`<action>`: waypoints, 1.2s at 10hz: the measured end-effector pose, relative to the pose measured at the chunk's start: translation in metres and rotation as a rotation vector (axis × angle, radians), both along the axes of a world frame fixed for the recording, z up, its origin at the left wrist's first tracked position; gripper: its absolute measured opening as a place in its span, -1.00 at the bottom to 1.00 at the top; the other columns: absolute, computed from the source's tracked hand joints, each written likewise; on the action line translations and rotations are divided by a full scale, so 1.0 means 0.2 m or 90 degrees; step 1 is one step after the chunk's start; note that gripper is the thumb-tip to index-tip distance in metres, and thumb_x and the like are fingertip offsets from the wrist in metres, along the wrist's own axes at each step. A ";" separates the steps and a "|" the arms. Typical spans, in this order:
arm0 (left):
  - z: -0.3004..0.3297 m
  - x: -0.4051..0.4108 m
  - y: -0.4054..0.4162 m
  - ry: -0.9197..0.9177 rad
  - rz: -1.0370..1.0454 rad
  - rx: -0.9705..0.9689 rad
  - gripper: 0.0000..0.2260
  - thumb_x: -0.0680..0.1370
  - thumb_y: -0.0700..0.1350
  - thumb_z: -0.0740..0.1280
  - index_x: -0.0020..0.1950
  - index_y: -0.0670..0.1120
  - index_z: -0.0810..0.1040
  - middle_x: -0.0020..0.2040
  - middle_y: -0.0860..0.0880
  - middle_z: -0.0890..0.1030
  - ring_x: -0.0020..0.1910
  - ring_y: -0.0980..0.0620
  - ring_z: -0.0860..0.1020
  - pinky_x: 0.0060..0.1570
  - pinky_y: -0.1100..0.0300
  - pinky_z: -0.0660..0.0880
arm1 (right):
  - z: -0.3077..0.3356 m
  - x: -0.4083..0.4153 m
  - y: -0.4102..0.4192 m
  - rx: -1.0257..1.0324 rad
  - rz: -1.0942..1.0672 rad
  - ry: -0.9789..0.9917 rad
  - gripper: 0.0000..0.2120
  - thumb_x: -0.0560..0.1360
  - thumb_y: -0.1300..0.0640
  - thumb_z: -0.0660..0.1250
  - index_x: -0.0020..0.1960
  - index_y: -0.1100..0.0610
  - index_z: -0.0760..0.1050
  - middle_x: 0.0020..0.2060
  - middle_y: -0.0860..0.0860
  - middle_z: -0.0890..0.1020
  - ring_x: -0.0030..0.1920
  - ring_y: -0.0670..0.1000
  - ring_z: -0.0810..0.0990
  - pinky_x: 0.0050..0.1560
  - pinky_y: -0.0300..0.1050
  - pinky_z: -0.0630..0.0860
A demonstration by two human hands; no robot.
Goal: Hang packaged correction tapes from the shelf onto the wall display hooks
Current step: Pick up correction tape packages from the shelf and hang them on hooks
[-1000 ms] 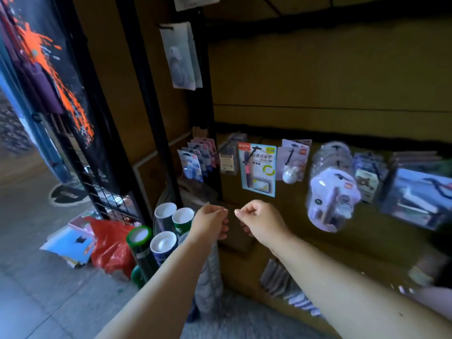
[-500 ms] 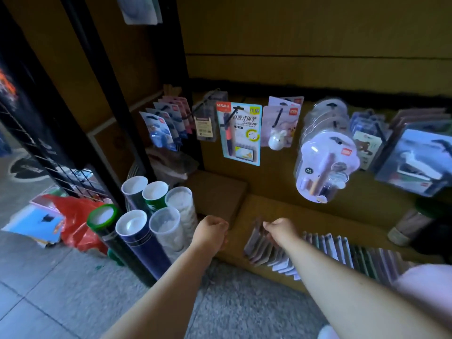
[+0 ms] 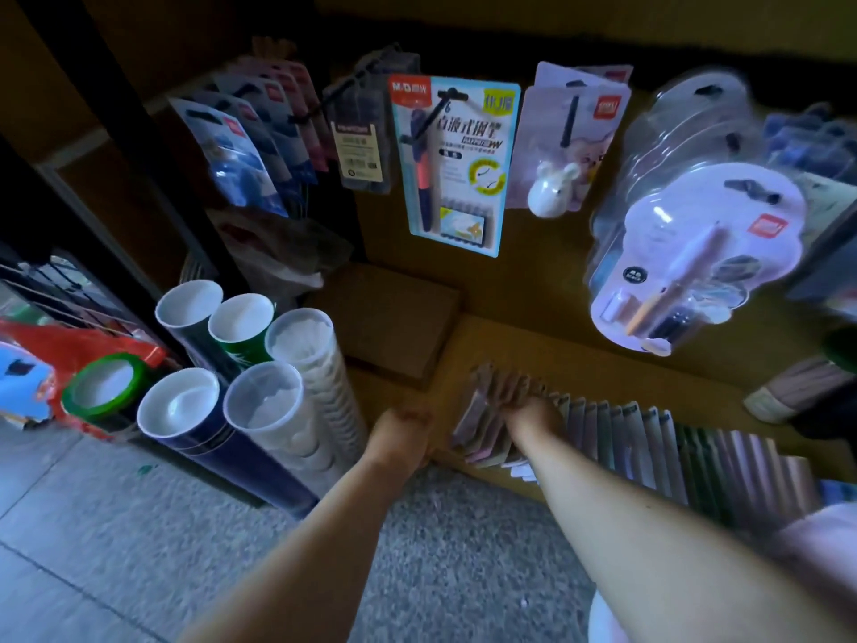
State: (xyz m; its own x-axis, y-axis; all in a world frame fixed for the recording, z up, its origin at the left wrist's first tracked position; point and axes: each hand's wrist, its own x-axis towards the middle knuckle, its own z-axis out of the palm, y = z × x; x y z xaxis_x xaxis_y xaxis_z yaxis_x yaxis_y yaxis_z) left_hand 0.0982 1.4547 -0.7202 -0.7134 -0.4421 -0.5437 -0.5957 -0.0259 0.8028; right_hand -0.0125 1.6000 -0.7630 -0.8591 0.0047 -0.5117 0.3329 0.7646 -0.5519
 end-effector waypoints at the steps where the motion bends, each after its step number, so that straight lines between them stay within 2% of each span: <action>1: -0.04 -0.02 0.00 -0.008 -0.001 0.013 -0.74 0.59 -0.28 0.20 -0.25 -0.01 0.40 -0.35 -0.01 0.44 -0.45 0.06 0.42 -0.58 0.36 0.39 | -0.01 0.00 -0.05 0.003 0.007 0.010 -0.58 0.57 -0.09 0.19 0.22 0.17 0.56 0.19 0.18 0.60 0.23 0.18 0.55 0.18 -0.07 0.47; 2: -0.10 -0.02 -0.01 -0.028 0.003 0.029 -0.78 0.59 -0.28 0.20 -0.21 -0.04 0.41 -0.35 -0.03 0.45 -0.46 0.05 0.42 -0.56 0.34 0.39 | -0.05 -0.01 -0.08 0.021 0.022 0.043 -0.52 0.57 -0.12 0.16 0.33 0.17 0.47 0.32 0.19 0.51 0.35 0.18 0.44 0.36 0.04 0.35; 3: -0.14 -0.03 -0.01 -0.039 0.001 0.025 -0.85 0.59 -0.26 0.21 -0.15 -0.07 0.42 -0.34 -0.04 0.47 -0.46 0.05 0.44 -0.56 0.34 0.40 | -0.07 -0.04 -0.09 0.056 0.023 0.049 -0.55 0.55 -0.13 0.19 0.15 0.20 0.59 0.13 0.21 0.63 0.16 0.20 0.58 0.11 -0.07 0.48; 4: -0.17 -0.04 -0.01 -0.039 0.003 0.038 -0.86 0.59 -0.27 0.21 -0.14 -0.10 0.43 -0.37 -0.06 0.45 -0.51 0.04 0.41 -0.57 0.31 0.34 | -0.08 -0.05 -0.12 0.073 0.006 0.049 -0.54 0.51 -0.18 0.26 0.01 0.21 0.65 0.00 0.19 0.67 0.04 0.18 0.64 -0.05 -0.09 0.49; 5: -0.19 -0.07 0.00 -0.042 0.033 0.064 -0.85 0.61 -0.29 0.20 -0.13 -0.11 0.44 -0.40 -0.10 0.41 -0.59 0.02 0.35 -0.54 0.28 0.23 | -0.08 -0.06 -0.14 0.098 -0.017 0.046 -0.52 0.48 -0.23 0.28 -0.01 0.19 0.65 -0.05 0.16 0.69 -0.02 0.15 0.66 -0.09 -0.11 0.53; 6: -0.21 -0.07 0.00 -0.035 0.044 0.081 -0.88 0.62 -0.30 0.19 -0.08 -0.14 0.43 -0.38 -0.10 0.41 -0.55 0.02 0.35 -0.60 0.34 0.24 | -0.08 -0.07 -0.16 0.132 -0.020 0.047 -0.50 0.48 -0.24 0.28 0.00 0.19 0.65 -0.05 0.14 0.69 -0.02 0.14 0.66 -0.10 -0.13 0.53; 7: -0.23 -0.07 0.00 -0.041 0.043 0.088 -0.85 0.62 -0.28 0.18 -0.10 -0.11 0.45 -0.37 -0.09 0.43 -0.48 0.01 0.38 -0.52 0.29 0.28 | -0.07 -0.06 -0.17 0.153 -0.038 0.095 -0.52 0.46 -0.22 0.31 0.06 0.19 0.63 0.03 0.15 0.66 0.06 0.17 0.64 0.02 -0.03 0.58; 8: -0.25 -0.07 0.00 -0.047 0.042 0.094 -0.82 0.62 -0.29 0.16 -0.13 -0.08 0.44 -0.36 -0.09 0.43 -0.46 0.00 0.39 -0.47 0.25 0.29 | -0.09 -0.02 -0.19 0.143 -0.023 0.113 -0.58 0.44 -0.20 0.35 0.02 0.14 0.64 -0.02 0.12 0.69 0.01 0.14 0.66 0.04 -0.03 0.58; 9: -0.28 -0.07 0.00 -0.049 0.048 0.100 -0.79 0.62 -0.30 0.14 -0.16 -0.09 0.43 -0.37 -0.11 0.41 -0.48 -0.01 0.36 -0.48 0.24 0.25 | -0.09 0.01 -0.19 0.161 -0.002 0.096 -0.59 0.45 -0.19 0.35 0.02 0.15 0.66 -0.05 0.11 0.70 -0.01 0.12 0.66 0.02 -0.11 0.56; 10: -0.28 -0.06 0.00 -0.046 0.072 0.132 -0.80 0.63 -0.33 0.12 -0.14 -0.14 0.41 -0.38 -0.11 0.37 -0.63 0.06 0.32 -0.60 0.32 0.22 | -0.07 0.01 -0.19 0.191 0.010 0.056 -0.59 0.48 -0.15 0.36 0.08 0.17 0.63 0.03 0.12 0.68 0.06 0.13 0.65 -0.10 -0.17 0.46; 11: -0.29 -0.04 -0.01 -0.050 0.072 0.143 -0.80 0.64 -0.34 0.11 -0.15 -0.16 0.40 -0.37 -0.12 0.35 -0.68 0.10 0.29 -0.64 0.35 0.20 | -0.06 0.02 -0.20 0.221 0.011 0.043 -0.55 0.48 -0.15 0.36 0.16 0.19 0.60 0.11 0.13 0.65 0.13 0.14 0.61 0.03 -0.11 0.50; 12: -0.27 -0.02 -0.01 -0.057 0.059 0.136 -0.77 0.64 -0.33 0.11 -0.17 -0.13 0.39 -0.38 -0.11 0.35 -0.58 0.04 0.30 -0.61 0.32 0.21 | -0.08 0.03 -0.21 0.239 0.006 0.042 -0.52 0.51 -0.12 0.32 0.27 0.19 0.52 0.28 0.15 0.53 0.29 0.17 0.49 0.26 -0.02 0.41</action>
State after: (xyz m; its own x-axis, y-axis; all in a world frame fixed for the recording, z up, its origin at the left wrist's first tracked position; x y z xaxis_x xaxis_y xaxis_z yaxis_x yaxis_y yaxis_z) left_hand 0.0942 1.4527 -0.7738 -0.6194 -0.3716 -0.6916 -0.6518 -0.2477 0.7168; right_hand -0.0059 1.5575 -0.7782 -0.8908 0.1734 -0.4200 0.2985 0.9202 -0.2533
